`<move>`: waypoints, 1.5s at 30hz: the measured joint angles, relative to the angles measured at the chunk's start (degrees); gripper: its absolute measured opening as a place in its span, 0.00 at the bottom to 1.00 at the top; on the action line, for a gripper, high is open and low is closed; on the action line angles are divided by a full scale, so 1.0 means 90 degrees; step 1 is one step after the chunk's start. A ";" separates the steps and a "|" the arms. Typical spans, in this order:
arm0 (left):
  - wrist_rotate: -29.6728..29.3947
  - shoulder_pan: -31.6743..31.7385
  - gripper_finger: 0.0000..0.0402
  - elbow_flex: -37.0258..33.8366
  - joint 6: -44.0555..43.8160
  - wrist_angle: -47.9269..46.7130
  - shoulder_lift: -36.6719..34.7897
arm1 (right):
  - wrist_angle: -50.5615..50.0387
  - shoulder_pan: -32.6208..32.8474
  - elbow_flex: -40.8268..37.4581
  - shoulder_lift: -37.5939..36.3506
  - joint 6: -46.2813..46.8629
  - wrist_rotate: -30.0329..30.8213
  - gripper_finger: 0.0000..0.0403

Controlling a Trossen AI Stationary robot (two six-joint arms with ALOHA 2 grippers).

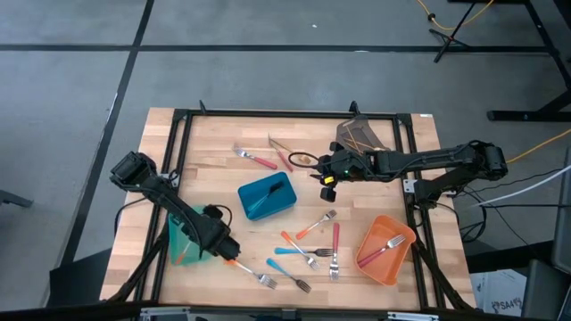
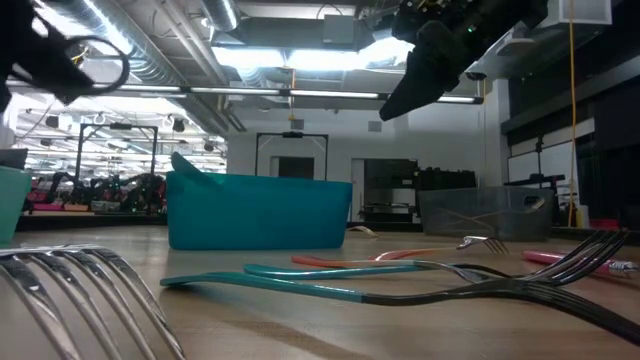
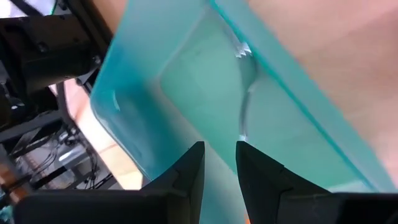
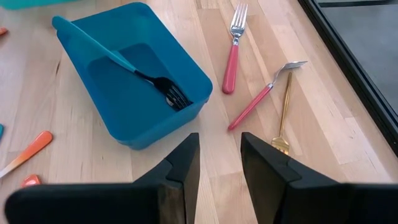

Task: Sort silverware by color (type)
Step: Put the golden fork into the gray bin

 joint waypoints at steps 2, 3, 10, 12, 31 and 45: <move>-0.0169 -0.0060 0.21 0.0204 0.0033 0.0001 0.0000 | 0.0116 0.0000 0.0000 0.0000 0.0000 -0.0002 0.27; -0.0229 -0.0079 0.21 0.0306 0.0064 0.0001 0.0000 | 0.0240 0.0000 0.0000 0.0000 0.0000 -0.0001 0.27; -0.1222 -0.0092 0.21 0.1102 0.0293 0.0004 0.0000 | 0.1401 0.0000 0.0000 0.0000 0.0000 -0.0002 0.27; -0.1566 -0.0071 0.21 0.1323 0.0497 0.0004 0.0000 | 0.1657 0.0000 0.0000 0.0000 -0.0002 -0.0002 0.27; -0.3417 0.1322 0.21 0.2375 0.3902 -0.0010 0.0000 | 0.2381 -0.1653 0.0383 0.0394 0.0350 -0.1261 0.27; -0.3908 0.2827 0.21 0.2554 0.6559 -0.0016 -0.0389 | -0.0364 -0.2478 0.2920 0.2852 -0.0024 -0.1724 0.27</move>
